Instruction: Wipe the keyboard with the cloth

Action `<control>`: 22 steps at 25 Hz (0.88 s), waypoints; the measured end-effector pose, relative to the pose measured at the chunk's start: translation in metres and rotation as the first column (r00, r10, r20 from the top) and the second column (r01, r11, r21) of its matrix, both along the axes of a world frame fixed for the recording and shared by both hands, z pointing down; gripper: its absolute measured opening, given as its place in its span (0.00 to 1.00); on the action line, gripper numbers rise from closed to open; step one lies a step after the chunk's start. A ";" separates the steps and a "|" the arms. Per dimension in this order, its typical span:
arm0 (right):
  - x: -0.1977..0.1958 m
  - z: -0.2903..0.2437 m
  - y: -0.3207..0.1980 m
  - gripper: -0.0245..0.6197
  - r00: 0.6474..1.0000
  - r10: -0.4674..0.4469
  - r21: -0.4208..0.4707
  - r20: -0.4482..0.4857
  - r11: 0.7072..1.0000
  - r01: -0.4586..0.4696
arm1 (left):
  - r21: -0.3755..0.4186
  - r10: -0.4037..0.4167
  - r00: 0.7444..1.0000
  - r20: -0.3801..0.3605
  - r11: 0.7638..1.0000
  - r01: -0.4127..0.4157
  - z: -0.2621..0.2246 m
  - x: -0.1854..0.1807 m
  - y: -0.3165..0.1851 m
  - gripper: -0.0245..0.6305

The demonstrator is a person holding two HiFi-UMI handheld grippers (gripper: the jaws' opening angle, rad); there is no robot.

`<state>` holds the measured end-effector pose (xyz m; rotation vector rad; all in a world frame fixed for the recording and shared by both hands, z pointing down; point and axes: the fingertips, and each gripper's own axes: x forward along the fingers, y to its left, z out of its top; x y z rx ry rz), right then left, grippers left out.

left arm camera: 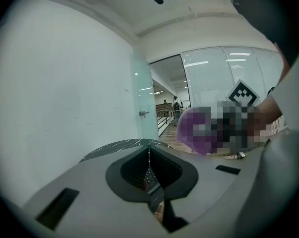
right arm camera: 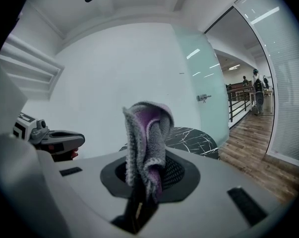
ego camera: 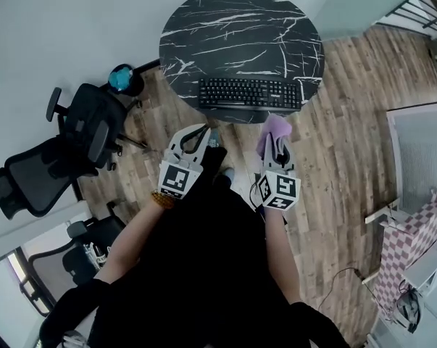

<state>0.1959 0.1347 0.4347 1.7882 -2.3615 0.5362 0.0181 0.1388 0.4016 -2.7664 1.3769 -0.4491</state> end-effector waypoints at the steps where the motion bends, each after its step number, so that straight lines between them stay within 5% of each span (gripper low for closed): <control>1: 0.001 0.003 -0.004 0.14 1.000 -0.008 -0.004 -0.006 1.000 0.008 | 0.000 0.007 1.000 0.002 1.000 -0.007 0.003 0.000 -0.004 0.07; 14: 0.034 0.025 -0.073 0.14 0.995 0.018 -0.115 -0.098 0.993 -0.029 | -0.023 0.091 0.996 -0.016 0.996 -0.091 0.049 -0.019 -0.081 0.07; 22: 0.061 0.035 -0.126 0.14 0.995 0.104 -0.179 0.006 0.979 -0.101 | -0.040 0.158 0.987 -0.007 0.987 -0.158 0.069 -0.050 -0.134 0.07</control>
